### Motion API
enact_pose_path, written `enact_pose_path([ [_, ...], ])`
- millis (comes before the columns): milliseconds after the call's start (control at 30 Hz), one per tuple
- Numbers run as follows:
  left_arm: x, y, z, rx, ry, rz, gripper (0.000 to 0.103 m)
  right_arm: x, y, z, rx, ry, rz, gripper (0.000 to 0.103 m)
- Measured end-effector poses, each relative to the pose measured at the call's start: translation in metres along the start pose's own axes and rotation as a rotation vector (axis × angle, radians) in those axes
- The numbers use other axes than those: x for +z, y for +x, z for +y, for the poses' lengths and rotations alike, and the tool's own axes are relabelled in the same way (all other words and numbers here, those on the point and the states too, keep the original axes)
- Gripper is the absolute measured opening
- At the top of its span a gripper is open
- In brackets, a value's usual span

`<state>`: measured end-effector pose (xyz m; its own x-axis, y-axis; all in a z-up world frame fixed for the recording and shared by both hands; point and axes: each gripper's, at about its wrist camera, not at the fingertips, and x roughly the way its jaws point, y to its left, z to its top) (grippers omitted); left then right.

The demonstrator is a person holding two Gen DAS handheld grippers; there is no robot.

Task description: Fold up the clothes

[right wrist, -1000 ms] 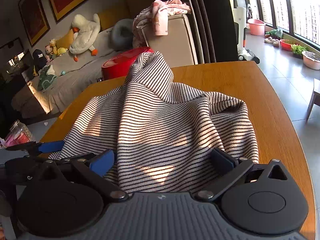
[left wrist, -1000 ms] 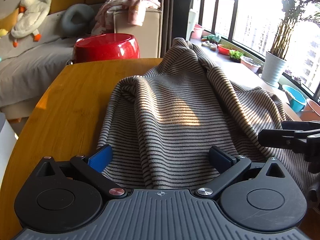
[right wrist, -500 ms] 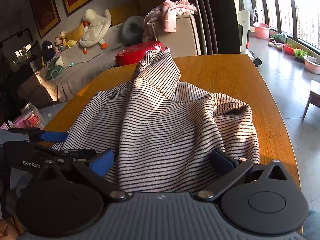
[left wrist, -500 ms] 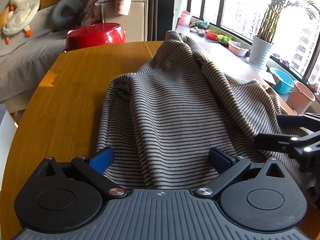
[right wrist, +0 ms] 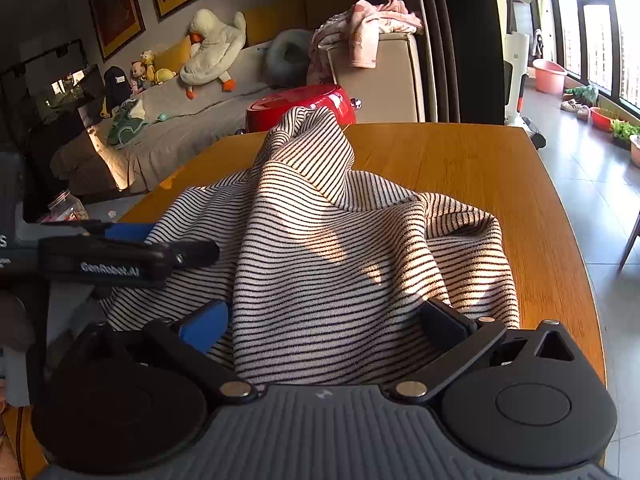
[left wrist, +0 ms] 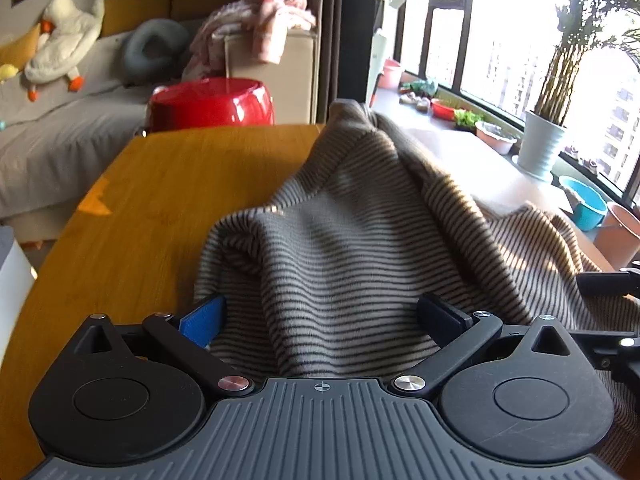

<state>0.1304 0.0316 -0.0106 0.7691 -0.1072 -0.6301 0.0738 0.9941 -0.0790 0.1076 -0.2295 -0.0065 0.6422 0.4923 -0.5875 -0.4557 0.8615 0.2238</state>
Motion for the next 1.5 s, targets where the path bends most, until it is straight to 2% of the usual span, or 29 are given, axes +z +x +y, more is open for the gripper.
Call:
enact_pose_path([
  [167,-0.005,-0.004,0.002,-0.004,-0.001,0.004,0.103,-0.001,-0.002,-0.004,0.000,0.029,-0.022,0.101],
  [367,-0.010,-0.010,0.004,-0.008,0.006,0.012,0.103,-0.002,-0.006,0.000,-0.107,0.037,-0.044,0.075],
  [433,-0.010,-0.013,0.006,-0.023,0.014,0.031,0.103,0.001,-0.005,0.003,-0.162,0.007,-0.032,0.054],
  [467,-0.009,-0.015,0.007,-0.031,0.019,0.041,0.103,0.004,-0.005,0.007,-0.208,-0.024,-0.027,0.050],
  [533,-0.006,-0.017,0.009,-0.042,0.013,0.051,0.103,0.012,-0.009,0.015,-0.329,-0.083,-0.047,0.049],
  [567,-0.004,-0.018,0.010,-0.047,0.009,0.055,0.103,0.017,-0.012,0.017,-0.351,-0.097,-0.063,0.049],
  [767,0.008,-0.012,0.007,-0.033,-0.010,0.053,0.103,0.050,-0.008,0.038,-0.190,-0.131,-0.122,0.054],
  [967,0.008,-0.008,0.012,-0.038,-0.007,0.088,0.103,0.054,0.044,0.054,-0.091,-0.133,-0.038,0.054],
  [1000,0.007,-0.009,0.013,-0.044,-0.004,0.090,0.103,0.054,0.051,0.054,-0.085,-0.129,-0.027,0.049],
  [1033,0.007,-0.011,0.015,-0.053,-0.006,0.092,0.103,0.053,0.057,0.053,-0.082,-0.129,-0.016,0.030],
  [1100,0.005,-0.019,0.020,-0.094,-0.022,0.089,0.103,0.054,0.058,0.045,-0.113,-0.105,-0.044,0.016],
  [1167,0.003,-0.029,0.028,-0.153,-0.048,0.089,0.103,0.055,0.056,0.031,-0.159,-0.060,-0.099,0.016],
  [1233,-0.002,-0.031,0.034,-0.202,-0.088,0.131,0.103,0.054,0.054,0.015,-0.201,-0.015,-0.125,0.016],
  [1267,-0.005,-0.031,0.036,-0.216,-0.102,0.144,0.103,0.052,0.056,0.002,-0.189,0.040,-0.119,0.016],
  [1333,-0.007,-0.029,0.032,-0.210,-0.058,0.155,0.103,0.052,0.054,-0.010,-0.145,0.106,-0.121,0.016],
  [1500,-0.004,-0.025,0.015,-0.160,-0.003,0.130,0.101,0.050,0.055,-0.006,-0.139,0.071,-0.124,0.017],
])
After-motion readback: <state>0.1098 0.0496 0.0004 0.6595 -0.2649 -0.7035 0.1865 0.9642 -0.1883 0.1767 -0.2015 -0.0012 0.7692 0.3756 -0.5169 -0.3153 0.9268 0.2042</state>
